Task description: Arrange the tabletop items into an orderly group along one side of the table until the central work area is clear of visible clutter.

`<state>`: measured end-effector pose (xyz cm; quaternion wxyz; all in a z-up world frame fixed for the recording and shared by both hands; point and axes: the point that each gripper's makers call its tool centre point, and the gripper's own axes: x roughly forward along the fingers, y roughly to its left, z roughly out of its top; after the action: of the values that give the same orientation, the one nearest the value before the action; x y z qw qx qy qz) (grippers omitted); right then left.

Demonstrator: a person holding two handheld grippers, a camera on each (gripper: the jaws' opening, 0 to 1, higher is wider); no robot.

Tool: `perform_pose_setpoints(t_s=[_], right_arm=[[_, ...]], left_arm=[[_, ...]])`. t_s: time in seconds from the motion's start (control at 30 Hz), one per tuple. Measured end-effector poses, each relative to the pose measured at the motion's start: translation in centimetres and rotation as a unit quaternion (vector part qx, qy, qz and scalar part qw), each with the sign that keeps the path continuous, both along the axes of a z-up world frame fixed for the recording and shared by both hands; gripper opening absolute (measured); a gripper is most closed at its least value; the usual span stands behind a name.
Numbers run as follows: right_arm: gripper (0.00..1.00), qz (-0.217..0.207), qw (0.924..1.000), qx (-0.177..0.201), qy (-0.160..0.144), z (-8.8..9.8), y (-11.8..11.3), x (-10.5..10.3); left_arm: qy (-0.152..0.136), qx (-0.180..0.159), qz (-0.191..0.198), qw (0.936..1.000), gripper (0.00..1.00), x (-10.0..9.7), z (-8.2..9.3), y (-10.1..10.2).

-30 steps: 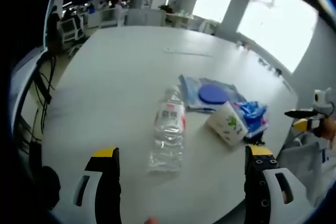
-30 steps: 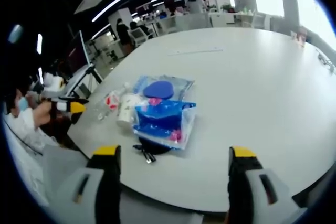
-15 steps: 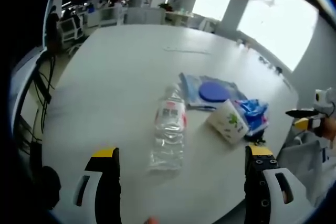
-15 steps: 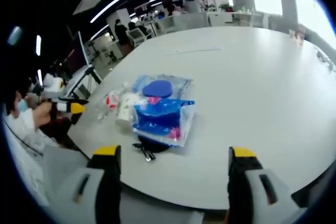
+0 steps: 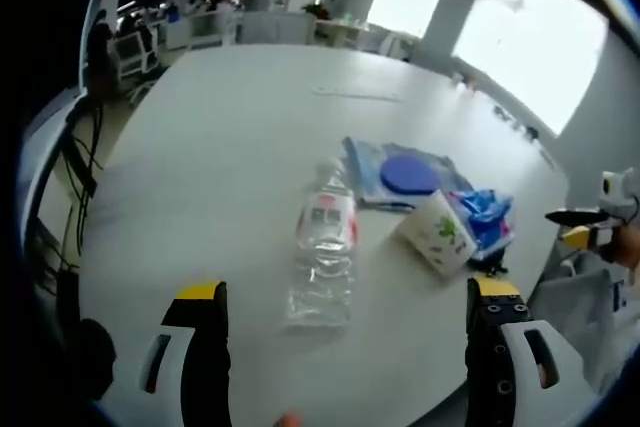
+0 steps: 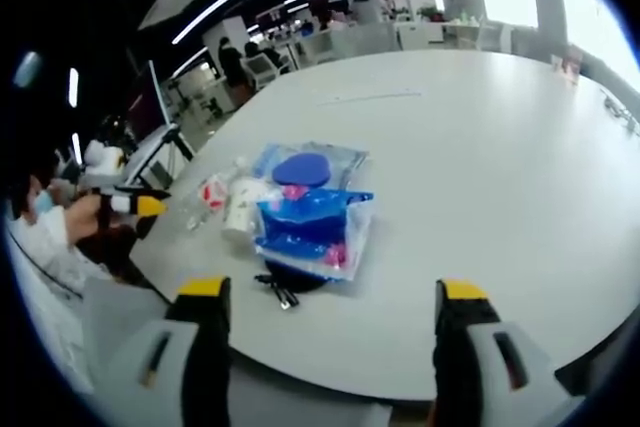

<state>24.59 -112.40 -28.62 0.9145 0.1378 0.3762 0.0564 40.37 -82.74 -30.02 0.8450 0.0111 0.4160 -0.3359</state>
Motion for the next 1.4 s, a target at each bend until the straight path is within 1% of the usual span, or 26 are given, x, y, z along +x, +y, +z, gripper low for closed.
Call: perform_pose_setpoints(t_s=[0.57,0.97,1.4], right_arm=[[0.83,-0.007,1.0,0.004,0.003,-0.3,-0.1,-0.2],[0.83,-0.013,0.9999,0.004,0.006,-0.5,-0.3,-0.4],[0.83,-0.02,0.9997,0.007,0.006,-0.7,-0.4,-0.6]], left_arm=[[0.007,0.002,-0.001,1.0,0.96,0.1,-0.4,0.0],[0.008,0.006,0.0,1.0,0.96,0.8,-0.7,0.1],[0.017,0.014,-0.01,0.9997,0.96,1.6,-1.4,-0.6]])
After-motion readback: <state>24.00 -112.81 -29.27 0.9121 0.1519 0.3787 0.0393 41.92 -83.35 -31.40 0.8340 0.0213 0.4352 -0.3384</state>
